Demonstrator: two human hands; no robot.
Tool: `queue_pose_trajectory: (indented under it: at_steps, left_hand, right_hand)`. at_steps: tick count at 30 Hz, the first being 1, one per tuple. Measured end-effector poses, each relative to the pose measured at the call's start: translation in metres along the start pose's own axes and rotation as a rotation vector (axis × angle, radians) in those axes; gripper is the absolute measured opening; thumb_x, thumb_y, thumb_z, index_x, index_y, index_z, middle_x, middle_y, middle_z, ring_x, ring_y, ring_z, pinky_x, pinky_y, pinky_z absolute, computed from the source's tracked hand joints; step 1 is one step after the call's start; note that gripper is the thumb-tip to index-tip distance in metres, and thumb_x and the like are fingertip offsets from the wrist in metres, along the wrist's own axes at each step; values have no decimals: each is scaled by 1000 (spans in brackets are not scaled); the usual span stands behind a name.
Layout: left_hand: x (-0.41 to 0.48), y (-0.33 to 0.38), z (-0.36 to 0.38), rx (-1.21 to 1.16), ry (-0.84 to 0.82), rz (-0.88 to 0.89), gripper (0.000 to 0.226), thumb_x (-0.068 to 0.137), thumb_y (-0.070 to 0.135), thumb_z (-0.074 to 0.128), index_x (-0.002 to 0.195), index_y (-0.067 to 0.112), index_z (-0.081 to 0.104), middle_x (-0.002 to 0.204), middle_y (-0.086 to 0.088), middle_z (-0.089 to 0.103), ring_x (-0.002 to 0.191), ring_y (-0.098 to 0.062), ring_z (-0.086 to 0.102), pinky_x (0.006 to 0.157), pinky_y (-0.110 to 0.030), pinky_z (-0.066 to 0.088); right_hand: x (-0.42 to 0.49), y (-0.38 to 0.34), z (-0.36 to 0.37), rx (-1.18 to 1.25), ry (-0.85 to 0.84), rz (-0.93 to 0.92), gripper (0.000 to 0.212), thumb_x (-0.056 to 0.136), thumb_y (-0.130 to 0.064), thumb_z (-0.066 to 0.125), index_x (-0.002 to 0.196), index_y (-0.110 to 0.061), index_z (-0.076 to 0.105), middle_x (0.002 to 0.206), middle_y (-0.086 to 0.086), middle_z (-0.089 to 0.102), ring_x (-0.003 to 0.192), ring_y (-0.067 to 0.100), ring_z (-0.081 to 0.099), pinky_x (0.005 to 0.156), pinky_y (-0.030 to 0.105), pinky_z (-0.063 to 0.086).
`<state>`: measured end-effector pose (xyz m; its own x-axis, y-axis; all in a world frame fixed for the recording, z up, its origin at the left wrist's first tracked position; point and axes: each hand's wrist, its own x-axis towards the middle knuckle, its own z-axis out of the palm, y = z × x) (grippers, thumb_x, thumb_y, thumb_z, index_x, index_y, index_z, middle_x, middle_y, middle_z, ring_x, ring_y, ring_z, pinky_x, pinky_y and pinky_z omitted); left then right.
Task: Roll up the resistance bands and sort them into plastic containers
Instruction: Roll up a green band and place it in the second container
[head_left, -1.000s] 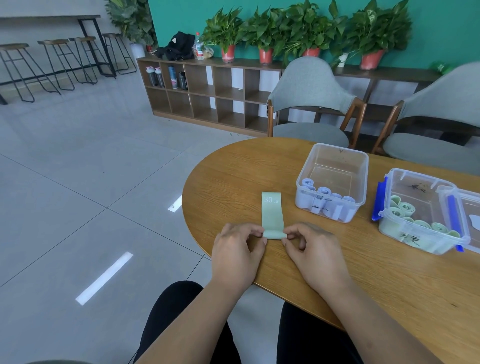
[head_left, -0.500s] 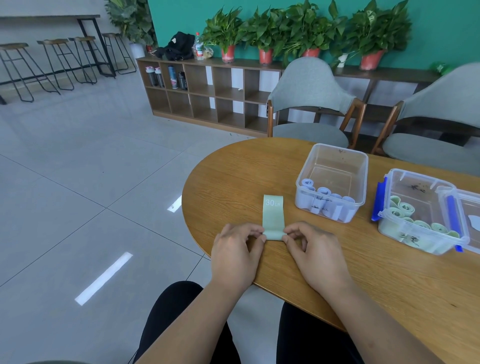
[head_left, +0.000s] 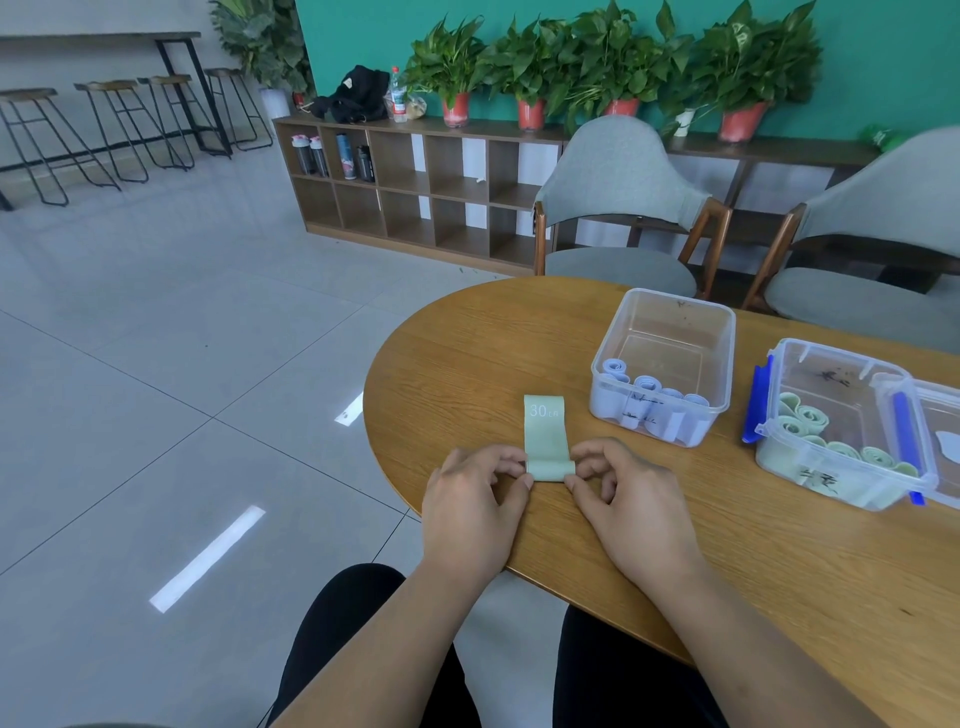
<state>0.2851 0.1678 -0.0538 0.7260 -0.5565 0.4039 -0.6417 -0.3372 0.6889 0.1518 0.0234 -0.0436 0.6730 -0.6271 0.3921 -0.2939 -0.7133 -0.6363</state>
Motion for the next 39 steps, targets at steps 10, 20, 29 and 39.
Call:
queue_pose_trajectory:
  at_steps: [10, 20, 29, 39]
  left_hand:
    - [-1, -1, 0, 28, 21, 20, 14, 91, 37, 80, 103, 40, 75, 88, 33, 67, 91, 0, 56, 84, -35, 54]
    - [1, -4, 2, 44, -14, 22, 27, 90, 33, 79, 113, 43, 70, 96, 32, 68, 98, 7, 52, 88, -34, 53]
    - [0, 0, -1, 19, 7, 32, 21, 91, 36, 79, 109, 43, 70, 86, 33, 67, 89, 3, 54, 84, -27, 48]
    - [-1, -2, 2, 49, 14, 54, 19, 92, 40, 77, 110, 41, 70, 95, 31, 69, 94, 2, 55, 84, -35, 54]
  right_hand:
    - [0, -2, -1, -27, 1, -20, 14, 92, -31, 78, 104, -35, 73, 85, -26, 69, 69, 9, 60, 63, 24, 52]
    - [0, 4, 3, -52, -6, -40, 30, 86, -22, 84, 111, -33, 74, 89, -22, 66, 76, 8, 59, 67, 19, 50]
    - [0, 1, 1, -1, -5, -28, 21, 91, -29, 77, 109, -37, 68, 87, -23, 69, 71, 10, 61, 66, 30, 55]
    - [1, -1, 3, -42, 26, -53, 18, 88, -32, 80, 104, -34, 72, 88, -22, 67, 70, 9, 58, 65, 29, 53]
